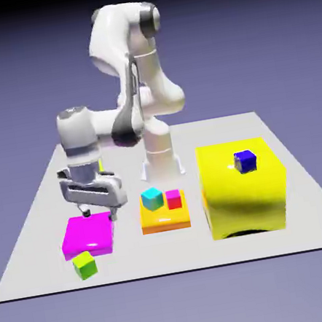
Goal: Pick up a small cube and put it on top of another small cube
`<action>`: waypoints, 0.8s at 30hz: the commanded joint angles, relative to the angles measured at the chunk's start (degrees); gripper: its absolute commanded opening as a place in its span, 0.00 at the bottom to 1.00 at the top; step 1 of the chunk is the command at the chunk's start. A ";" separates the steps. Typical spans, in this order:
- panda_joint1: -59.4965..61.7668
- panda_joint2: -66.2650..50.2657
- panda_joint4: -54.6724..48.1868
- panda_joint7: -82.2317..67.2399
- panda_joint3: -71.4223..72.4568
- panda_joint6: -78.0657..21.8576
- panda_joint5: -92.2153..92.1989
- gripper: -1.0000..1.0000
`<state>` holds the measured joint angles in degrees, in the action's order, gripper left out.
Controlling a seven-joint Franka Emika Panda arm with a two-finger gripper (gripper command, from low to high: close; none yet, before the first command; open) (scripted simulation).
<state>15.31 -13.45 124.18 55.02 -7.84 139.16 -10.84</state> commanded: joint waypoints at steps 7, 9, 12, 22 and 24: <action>5.05 -14.54 -11.61 3.96 -2.47 -10.99 -3.42 0.50; 6.22 -17.89 -14.28 4.87 -3.04 -13.52 -4.21 0.50; 6.54 -22.04 -13.53 3.88 -1.92 -8.67 -5.65 0.50; 4.28 -12.00 -8.83 2.85 -2.55 -13.93 -2.04 0.00; 2.91 -7.85 -4.99 1.41 -2.20 -14.22 -0.51 0.00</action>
<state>18.23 -21.30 119.19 56.32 -10.03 124.95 -11.56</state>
